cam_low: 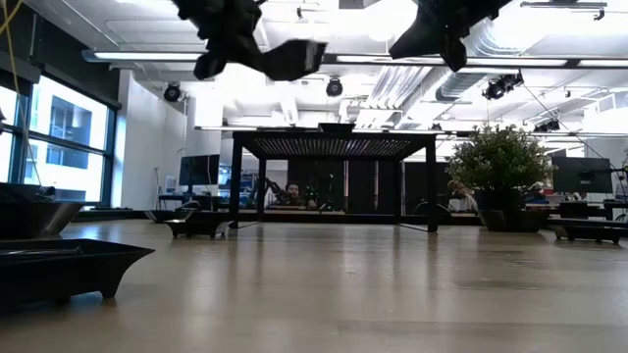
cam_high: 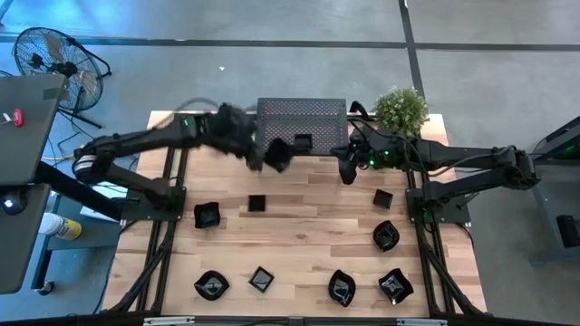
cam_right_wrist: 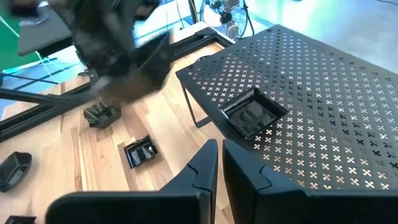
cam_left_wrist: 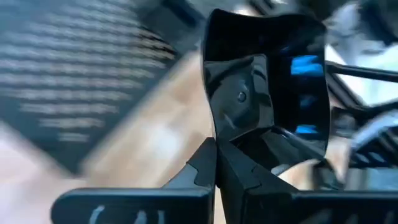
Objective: Pick & Place Mini shaped plates
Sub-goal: Put the black distorted square plate on the shelf
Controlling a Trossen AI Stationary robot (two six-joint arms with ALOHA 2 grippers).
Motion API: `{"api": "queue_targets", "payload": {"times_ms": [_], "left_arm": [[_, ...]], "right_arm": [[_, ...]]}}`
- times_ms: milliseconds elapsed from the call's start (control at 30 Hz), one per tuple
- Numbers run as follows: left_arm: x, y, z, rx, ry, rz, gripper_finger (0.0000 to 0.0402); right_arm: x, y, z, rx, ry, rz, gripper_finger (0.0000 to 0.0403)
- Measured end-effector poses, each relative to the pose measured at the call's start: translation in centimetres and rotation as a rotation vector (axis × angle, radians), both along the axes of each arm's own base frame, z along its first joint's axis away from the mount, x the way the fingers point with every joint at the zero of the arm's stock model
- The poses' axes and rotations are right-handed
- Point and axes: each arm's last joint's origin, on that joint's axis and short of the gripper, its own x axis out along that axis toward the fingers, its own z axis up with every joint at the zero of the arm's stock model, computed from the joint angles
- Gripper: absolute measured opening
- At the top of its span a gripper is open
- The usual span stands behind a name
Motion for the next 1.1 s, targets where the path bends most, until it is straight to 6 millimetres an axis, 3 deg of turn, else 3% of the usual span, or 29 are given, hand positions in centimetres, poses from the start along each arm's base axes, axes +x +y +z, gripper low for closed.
{"api": "queue_targets", "payload": {"times_ms": [100, 200, 400, 700, 1100], "left_arm": [[-1.0, 3.4, 1.3, 0.036, 0.038, 0.028, 0.0001], [-1.8, 6.6, 1.3, 0.05, 0.063, 0.03, 0.0], [-2.2, 11.0, -1.0, -0.002, 0.096, -0.017, 0.0], [-1.2, 13.1, -4.0, -0.037, 0.176, -0.057, 0.0], [-1.3, 13.8, -4.2, -0.014, 0.187, -0.017, 0.0]], "right_arm": [[0.0, -0.2, 0.1, 0.001, -0.007, -0.005, 0.0019], [0.0, -0.4, 0.1, 0.002, -0.009, -0.009, 0.0018], [0.0, -0.4, 0.1, -0.004, -0.006, -0.006, 0.0018], [0.0, -0.4, 0.1, 0.003, -0.009, -0.01, 0.0019], [0.0, -0.4, 0.1, 0.003, -0.009, -0.01, 0.0019]]}}
